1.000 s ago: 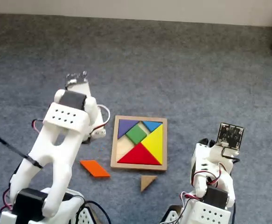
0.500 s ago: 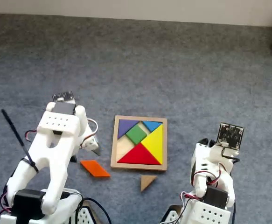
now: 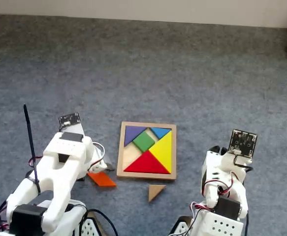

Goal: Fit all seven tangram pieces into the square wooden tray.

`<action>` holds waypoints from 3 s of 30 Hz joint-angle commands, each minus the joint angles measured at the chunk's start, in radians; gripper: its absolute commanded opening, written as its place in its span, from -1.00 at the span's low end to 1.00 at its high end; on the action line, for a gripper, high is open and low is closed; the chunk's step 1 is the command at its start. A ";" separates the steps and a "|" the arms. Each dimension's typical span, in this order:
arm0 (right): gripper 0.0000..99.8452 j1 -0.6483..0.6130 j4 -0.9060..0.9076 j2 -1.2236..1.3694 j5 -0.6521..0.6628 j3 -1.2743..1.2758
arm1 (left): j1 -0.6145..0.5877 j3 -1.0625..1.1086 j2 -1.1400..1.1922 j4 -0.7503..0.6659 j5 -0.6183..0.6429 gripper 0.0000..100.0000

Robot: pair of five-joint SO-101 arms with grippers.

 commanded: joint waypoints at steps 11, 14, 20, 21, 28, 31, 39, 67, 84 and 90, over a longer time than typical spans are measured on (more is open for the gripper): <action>-0.89 -0.015 -0.004 -0.005 -0.005 0.104 | 0.099 0.007 -0.012 -0.149 0.043 -0.97; -0.89 -0.015 -0.004 -0.005 -0.005 0.104 | 0.099 -0.002 -0.019 -0.149 0.043 -0.99; -0.89 -0.015 -0.004 -0.005 -0.005 0.104 | 0.099 -0.105 -0.019 -0.124 0.040 -0.99; -0.89 -0.015 -0.004 -0.005 -0.005 0.104 | 0.099 -0.128 -0.019 -0.110 0.040 -0.99; -0.89 -0.015 -0.004 -0.005 -0.005 0.104 | 0.090 -0.326 -0.019 0.080 0.034 -0.99; -0.89 -0.015 -0.004 -0.005 -0.005 0.104 | 0.090 -0.426 -0.021 0.186 0.023 -0.99; -0.89 -0.015 -0.004 -0.005 -0.005 0.104 | -0.024 -0.607 -0.021 0.336 -0.229 -0.99; -0.89 -0.015 -0.004 -0.005 -0.005 0.104 | -0.260 -0.300 -0.010 0.198 -1.043 -0.57; -0.89 -0.013 -0.004 -0.005 -0.005 0.104 | -0.186 -0.110 -0.008 0.038 -1.002 -0.58; -0.89 -0.013 -0.004 -0.005 -0.005 0.104 | -0.255 -0.113 -0.008 0.014 -0.970 -0.59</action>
